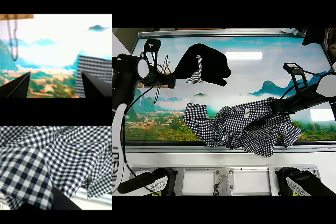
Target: Fold the clothes and pants, and hang the long-sleeved shirts on hangers.
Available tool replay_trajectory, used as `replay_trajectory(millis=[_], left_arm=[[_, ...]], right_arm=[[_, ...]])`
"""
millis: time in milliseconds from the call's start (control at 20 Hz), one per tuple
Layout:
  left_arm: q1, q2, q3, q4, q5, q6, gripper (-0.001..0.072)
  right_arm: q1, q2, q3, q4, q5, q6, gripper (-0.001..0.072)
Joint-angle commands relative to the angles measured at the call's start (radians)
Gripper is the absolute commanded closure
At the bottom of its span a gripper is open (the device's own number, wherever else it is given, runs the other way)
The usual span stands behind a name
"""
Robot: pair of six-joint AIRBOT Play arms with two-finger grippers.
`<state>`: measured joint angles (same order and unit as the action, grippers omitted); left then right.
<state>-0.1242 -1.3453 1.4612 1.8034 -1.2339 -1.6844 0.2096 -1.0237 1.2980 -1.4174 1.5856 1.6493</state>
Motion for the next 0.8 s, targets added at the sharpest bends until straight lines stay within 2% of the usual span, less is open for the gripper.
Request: replay_trajectory(millis=[0, 400, 750], left_arm=[[0.119, -0.150, 0.001, 0.089, 0.087, -0.008, 0.0016], [0.270, -0.419, 0.001, 0.092, 0.243, -0.008, 0.0016], [0.300, -0.538, 0.082, 0.091, 0.309, -0.007, 0.0016]], right_arm=[[0.000, 0.001, 0.000, 0.000, 0.000, 0.000, 0.0699], [0.000, 0.001, 0.000, 0.000, 0.000, 0.000, 0.0698], [0.000, 0.001, 0.000, 0.000, 0.000, 0.000, 0.0699]])
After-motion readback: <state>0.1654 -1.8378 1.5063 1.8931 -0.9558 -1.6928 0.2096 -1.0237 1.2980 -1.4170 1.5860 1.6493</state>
